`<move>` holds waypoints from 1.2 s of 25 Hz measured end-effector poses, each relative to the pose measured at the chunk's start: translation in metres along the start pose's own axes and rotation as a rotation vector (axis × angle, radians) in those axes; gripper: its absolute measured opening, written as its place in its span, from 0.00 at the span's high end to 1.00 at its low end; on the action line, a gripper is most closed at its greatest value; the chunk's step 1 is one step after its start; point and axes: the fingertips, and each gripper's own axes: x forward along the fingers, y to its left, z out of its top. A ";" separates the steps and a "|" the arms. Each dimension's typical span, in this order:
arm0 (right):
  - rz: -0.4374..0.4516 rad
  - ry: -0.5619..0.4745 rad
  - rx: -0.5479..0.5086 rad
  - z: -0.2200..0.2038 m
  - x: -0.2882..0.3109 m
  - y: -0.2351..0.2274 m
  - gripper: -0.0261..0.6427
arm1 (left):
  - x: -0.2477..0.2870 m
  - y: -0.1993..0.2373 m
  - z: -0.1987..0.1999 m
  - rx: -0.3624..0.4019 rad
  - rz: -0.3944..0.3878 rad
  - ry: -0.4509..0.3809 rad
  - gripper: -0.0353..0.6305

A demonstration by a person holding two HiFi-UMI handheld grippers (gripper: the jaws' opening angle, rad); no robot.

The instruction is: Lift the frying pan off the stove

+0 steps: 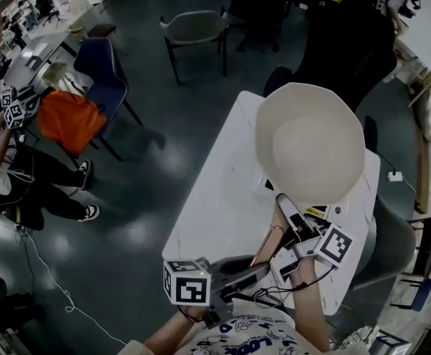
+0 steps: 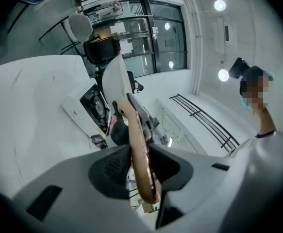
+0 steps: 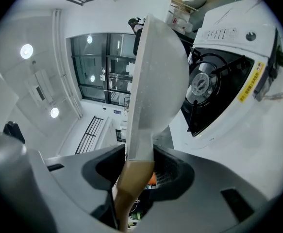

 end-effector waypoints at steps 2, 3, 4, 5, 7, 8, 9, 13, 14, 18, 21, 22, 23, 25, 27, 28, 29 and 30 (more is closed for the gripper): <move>0.000 0.008 -0.006 -0.004 0.001 0.003 0.69 | -0.004 -0.001 -0.001 0.002 -0.001 -0.007 0.77; -0.001 0.012 -0.010 -0.007 0.002 0.004 0.69 | -0.006 -0.002 -0.001 0.004 -0.002 -0.011 0.77; -0.002 0.016 -0.015 -0.009 0.002 0.005 0.69 | -0.008 -0.003 -0.002 0.006 -0.003 -0.014 0.77; -0.003 0.021 -0.018 -0.011 0.002 0.006 0.69 | -0.009 -0.003 -0.002 0.007 -0.004 -0.016 0.77; -0.002 0.029 -0.024 -0.014 0.003 0.008 0.69 | -0.012 -0.004 -0.003 0.010 -0.005 -0.019 0.77; -0.001 0.033 -0.025 -0.015 0.004 0.009 0.69 | -0.013 -0.005 -0.003 0.011 -0.005 -0.019 0.77; 0.000 0.036 -0.025 -0.016 0.004 0.009 0.69 | -0.014 -0.005 -0.003 0.013 -0.004 -0.020 0.77; 0.004 0.045 -0.026 -0.021 0.005 0.014 0.69 | -0.018 -0.008 -0.003 0.011 -0.004 -0.024 0.77; 0.006 0.047 -0.026 -0.023 0.006 0.014 0.69 | -0.020 -0.009 -0.003 0.012 -0.004 -0.026 0.77; 0.008 0.063 -0.030 -0.025 0.013 0.017 0.69 | -0.023 -0.007 0.001 0.014 -0.004 -0.031 0.77; 0.009 0.069 -0.029 -0.028 0.015 0.017 0.69 | -0.024 -0.007 0.001 0.016 -0.004 -0.030 0.77; 0.010 0.071 -0.027 -0.029 0.015 0.017 0.69 | -0.025 -0.007 0.001 0.016 -0.005 -0.031 0.77; 0.010 0.073 -0.026 -0.030 0.015 0.017 0.69 | -0.026 -0.006 0.001 0.017 -0.005 -0.032 0.77; 0.010 0.077 -0.027 -0.031 0.017 0.016 0.69 | -0.026 -0.005 0.001 0.016 -0.005 -0.033 0.77; 0.011 0.079 -0.026 -0.031 0.018 0.014 0.69 | -0.026 -0.004 0.001 0.017 -0.003 -0.033 0.77; 0.011 0.080 -0.026 -0.030 0.018 0.013 0.69 | -0.025 -0.003 0.001 0.019 -0.002 -0.032 0.77; 0.010 0.081 -0.025 -0.030 0.018 0.012 0.69 | -0.024 -0.002 0.001 0.018 -0.001 -0.032 0.77; 0.009 0.082 -0.024 -0.030 0.018 0.011 0.69 | -0.024 -0.002 0.001 0.015 -0.002 -0.034 0.77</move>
